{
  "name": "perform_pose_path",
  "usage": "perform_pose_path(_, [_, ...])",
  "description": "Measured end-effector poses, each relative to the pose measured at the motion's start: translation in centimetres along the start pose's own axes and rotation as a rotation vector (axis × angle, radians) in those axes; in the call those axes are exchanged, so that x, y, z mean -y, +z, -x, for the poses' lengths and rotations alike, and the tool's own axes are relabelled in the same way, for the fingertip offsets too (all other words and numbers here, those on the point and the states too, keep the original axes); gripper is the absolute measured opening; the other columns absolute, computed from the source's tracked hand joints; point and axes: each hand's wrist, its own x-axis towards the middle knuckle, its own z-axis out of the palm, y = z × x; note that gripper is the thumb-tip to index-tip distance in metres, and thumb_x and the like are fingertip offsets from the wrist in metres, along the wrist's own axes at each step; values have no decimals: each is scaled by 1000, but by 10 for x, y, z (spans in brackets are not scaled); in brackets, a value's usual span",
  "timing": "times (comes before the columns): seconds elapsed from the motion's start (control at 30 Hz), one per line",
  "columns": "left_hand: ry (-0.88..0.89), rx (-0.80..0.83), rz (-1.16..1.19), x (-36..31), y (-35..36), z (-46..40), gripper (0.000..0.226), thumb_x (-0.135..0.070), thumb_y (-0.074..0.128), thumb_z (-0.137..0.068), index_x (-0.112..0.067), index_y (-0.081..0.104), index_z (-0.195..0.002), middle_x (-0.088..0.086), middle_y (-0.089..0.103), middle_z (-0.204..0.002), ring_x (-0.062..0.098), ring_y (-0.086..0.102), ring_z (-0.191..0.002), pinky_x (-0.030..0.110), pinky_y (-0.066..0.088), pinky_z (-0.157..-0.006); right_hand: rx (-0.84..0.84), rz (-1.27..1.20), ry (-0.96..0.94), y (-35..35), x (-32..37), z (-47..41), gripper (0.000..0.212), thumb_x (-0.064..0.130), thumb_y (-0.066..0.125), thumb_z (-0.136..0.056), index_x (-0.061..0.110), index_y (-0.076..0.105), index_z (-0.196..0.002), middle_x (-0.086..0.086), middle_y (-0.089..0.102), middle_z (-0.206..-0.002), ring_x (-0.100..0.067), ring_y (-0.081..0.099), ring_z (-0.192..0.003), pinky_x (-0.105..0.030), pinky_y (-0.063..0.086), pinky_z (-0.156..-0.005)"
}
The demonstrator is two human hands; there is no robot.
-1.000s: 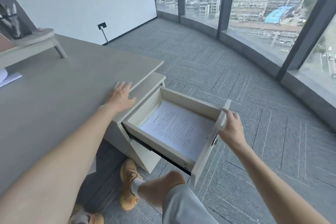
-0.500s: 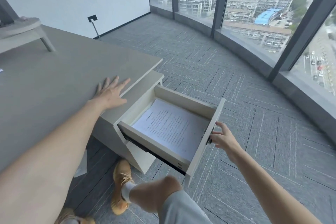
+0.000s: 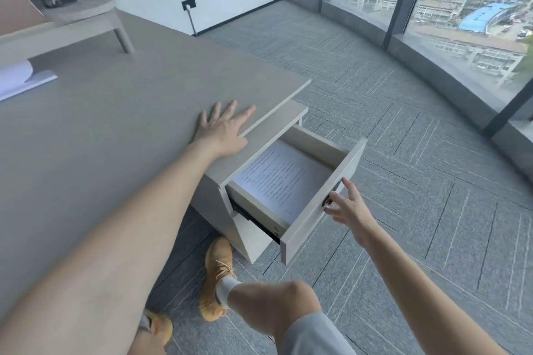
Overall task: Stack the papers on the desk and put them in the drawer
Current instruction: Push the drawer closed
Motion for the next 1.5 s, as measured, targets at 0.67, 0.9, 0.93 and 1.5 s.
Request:
perform_pose_path(0.67, [-3, -14, 39, 2, 1, -1, 88, -30, 49, -82, -52, 4, -153, 0, -1, -168, 34, -3, -153, 59, 1, -119, 120, -26, 12, 80, 42, -57, 78, 19, 63, -94, 31, 18, -157, -7, 67, -117, -30, 73, -98, -50, 45, -107])
perform_pose_path(0.9, [-5, -20, 28, 0, 2, -2, 87, -30, 49, -81, -51, 4, -153, 0, 0, -168, 35, -2, -153, 59, 2, -119, 129, -42, 15, 98, 48, -77, 77, 17, 64, -93, 31, 21, -155, -11, 68, -127, -28, 74, -96, -47, 47, -105])
perform_pose_path(0.93, [-2, -17, 34, 0, 2, -1, 87, -30, 49, -81, -51, 4, -153, 0, 0, -168, 35, -3, -153, 59, 1, -119, 125, -38, 11, 99, 48, -79, 78, 18, 65, -93, 31, 21, -155, -11, 68, -128, -27, 75, -94, -46, 48, -104])
perform_pose_path(1.5, [-1, -25, 34, 1, 3, -2, 88, -30, 50, -82, -50, 3, -153, 1, -1, -168, 36, -4, -153, 59, 0, -119, 106, -75, 9, 128, 56, -103, 75, 16, 67, -89, 31, 26, -151, -12, 68, -126, -29, 74, -88, -45, 52, -101])
